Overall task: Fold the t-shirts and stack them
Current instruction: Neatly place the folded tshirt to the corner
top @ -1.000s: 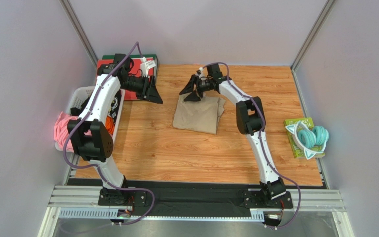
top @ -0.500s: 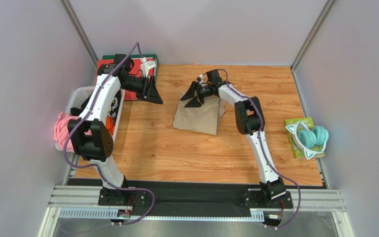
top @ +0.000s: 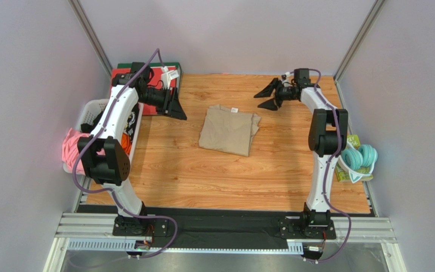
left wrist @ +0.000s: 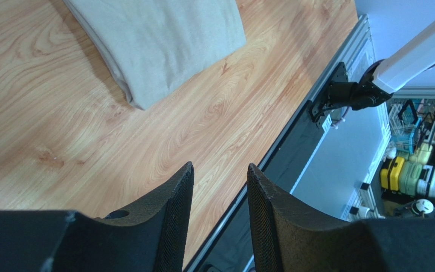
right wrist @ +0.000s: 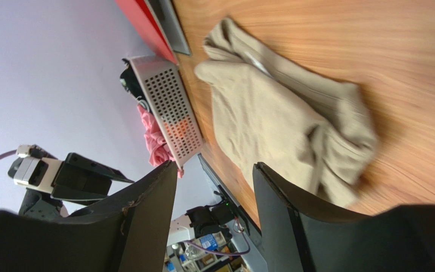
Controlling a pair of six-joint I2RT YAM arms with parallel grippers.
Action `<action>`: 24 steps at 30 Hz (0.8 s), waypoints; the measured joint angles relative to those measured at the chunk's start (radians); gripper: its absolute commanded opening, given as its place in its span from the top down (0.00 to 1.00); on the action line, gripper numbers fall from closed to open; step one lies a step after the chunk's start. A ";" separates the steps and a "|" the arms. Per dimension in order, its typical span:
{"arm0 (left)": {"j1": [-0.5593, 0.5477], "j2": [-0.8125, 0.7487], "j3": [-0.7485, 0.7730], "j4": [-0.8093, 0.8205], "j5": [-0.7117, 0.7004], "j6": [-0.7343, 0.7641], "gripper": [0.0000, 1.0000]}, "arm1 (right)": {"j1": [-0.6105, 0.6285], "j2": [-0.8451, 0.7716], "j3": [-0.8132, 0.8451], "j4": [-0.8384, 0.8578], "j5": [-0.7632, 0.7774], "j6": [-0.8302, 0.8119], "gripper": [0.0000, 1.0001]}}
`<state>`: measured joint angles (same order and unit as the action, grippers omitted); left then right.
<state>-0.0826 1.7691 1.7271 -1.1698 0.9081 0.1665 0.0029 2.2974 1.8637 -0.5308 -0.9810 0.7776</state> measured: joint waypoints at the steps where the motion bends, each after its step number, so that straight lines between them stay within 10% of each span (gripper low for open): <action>1: 0.000 0.000 0.000 -0.001 0.000 0.000 0.53 | -0.013 -0.011 -0.023 -0.004 0.007 -0.009 0.42; 24: 0.000 0.000 0.000 -0.009 0.014 0.000 0.53 | -0.064 0.081 -0.114 -0.110 0.045 -0.170 0.39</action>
<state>-0.0826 1.7691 1.7271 -1.1790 0.9218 0.1665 -0.0608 2.3783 1.7496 -0.6407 -0.9360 0.6075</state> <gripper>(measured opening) 0.468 0.604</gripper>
